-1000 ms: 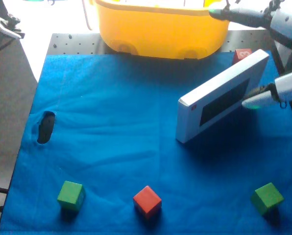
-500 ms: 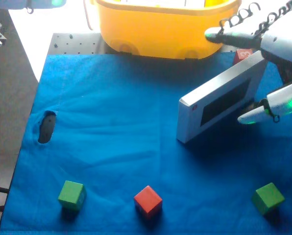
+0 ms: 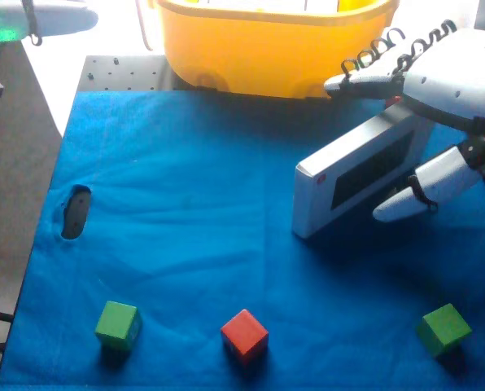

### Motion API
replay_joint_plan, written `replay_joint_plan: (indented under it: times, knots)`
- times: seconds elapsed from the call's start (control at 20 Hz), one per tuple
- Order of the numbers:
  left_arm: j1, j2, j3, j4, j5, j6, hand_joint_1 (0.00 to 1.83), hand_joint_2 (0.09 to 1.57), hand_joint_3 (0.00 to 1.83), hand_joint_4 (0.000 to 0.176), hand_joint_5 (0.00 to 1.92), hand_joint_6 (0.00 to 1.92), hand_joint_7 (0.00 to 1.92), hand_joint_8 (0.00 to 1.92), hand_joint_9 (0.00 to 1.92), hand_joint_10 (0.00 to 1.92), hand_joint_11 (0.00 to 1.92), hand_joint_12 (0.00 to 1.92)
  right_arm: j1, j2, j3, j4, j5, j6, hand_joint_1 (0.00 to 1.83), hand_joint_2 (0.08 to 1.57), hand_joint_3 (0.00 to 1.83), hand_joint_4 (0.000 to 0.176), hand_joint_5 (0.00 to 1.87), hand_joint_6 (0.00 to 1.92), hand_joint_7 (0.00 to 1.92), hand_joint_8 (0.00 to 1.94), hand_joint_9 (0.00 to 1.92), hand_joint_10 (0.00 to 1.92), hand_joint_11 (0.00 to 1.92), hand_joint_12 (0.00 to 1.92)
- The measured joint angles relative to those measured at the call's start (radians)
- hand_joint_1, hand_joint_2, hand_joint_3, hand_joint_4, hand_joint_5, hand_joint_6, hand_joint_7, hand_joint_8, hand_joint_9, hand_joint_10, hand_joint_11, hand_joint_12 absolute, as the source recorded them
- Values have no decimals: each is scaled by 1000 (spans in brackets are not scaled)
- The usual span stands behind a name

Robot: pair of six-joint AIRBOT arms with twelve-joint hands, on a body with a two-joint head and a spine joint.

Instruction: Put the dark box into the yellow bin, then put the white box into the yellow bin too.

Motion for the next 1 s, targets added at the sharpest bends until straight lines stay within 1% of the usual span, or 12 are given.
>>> replay_joint_plan:
  times: [0.1,0.2,0.25,0.3,0.35,0.4,0.45,0.5,0.6,0.75,0.9,1.0]
  knots:
    - [23,7,-12,-26,-9,2,1126,873,10,17,411,1,361,1,359,0,273,0,0,-21,14,5,0,0,948,777,1,0,628,4,726,8,686,14,554,89]
    - [38,18,-26,-43,-30,9,1118,874,7,27,375,0,328,0,329,0,244,0,0,-37,29,16,-2,0,1059,866,0,0,691,14,782,10,798,6,565,418]
    - [39,18,-26,-45,-33,11,1109,861,1,28,363,0,313,0,312,0,231,0,0,-37,30,22,-3,0,1158,1020,10,0,1002,635,1011,15,1007,36,675,656]
    - [39,21,-27,-53,-39,13,1098,861,1,27,345,0,315,1,297,0,217,0,0,-37,31,23,-2,1,1170,1083,10,0,1007,857,1267,322,1037,1176,860,1581]
    - [45,24,-32,-60,-42,18,1082,860,0,28,339,0,327,6,294,0,217,1,0,-42,37,22,0,3,1177,1090,4,0,1028,870,1187,899,1036,1689,979,1853]
    - [52,26,-34,-65,-50,18,1088,859,0,36,334,0,352,14,295,0,200,0,0,-51,46,28,1,2,1173,1100,2,0,1018,897,1080,1183,1001,1875,980,1907]
    - [60,26,-37,-63,-49,20,1095,853,0,40,342,3,376,20,312,7,191,0,0,-54,49,35,0,6,1172,1099,0,0,1023,892,999,1504,999,1912,1025,1918]
    - [71,25,-40,-57,-49,19,1106,838,0,59,373,14,401,24,338,15,203,6,0,-54,49,35,2,6,1167,1109,1,0,1000,929,953,1549,941,1919,959,1920]
    - [83,25,-48,-62,-50,22,1101,832,0,59,374,10,360,3,319,5,222,15,0,-54,48,34,3,6,1232,1148,0,0,963,767,916,1388,856,1673,754,1918]
    - [127,26,-54,-77,-52,23,1094,760,0,51,380,2,408,8,379,12,275,35,2,-55,42,41,1,5,1253,1108,0,0,947,871,1076,1007,963,949,734,1466]
    - [176,24,-62,-104,-45,27,1105,769,0,27,313,0,387,0,372,5,276,35,51,-56,39,49,-18,2,1267,1115,1,0,987,710,1019,1180,960,1153,782,1638]
    - [201,22,-61,-135,-45,30,1111,771,0,35,304,0,367,0,365,1,261,28,86,-56,39,50,-6,3,1276,1094,0,0,1017,697,1071,1076,1019,1073,903,1502]
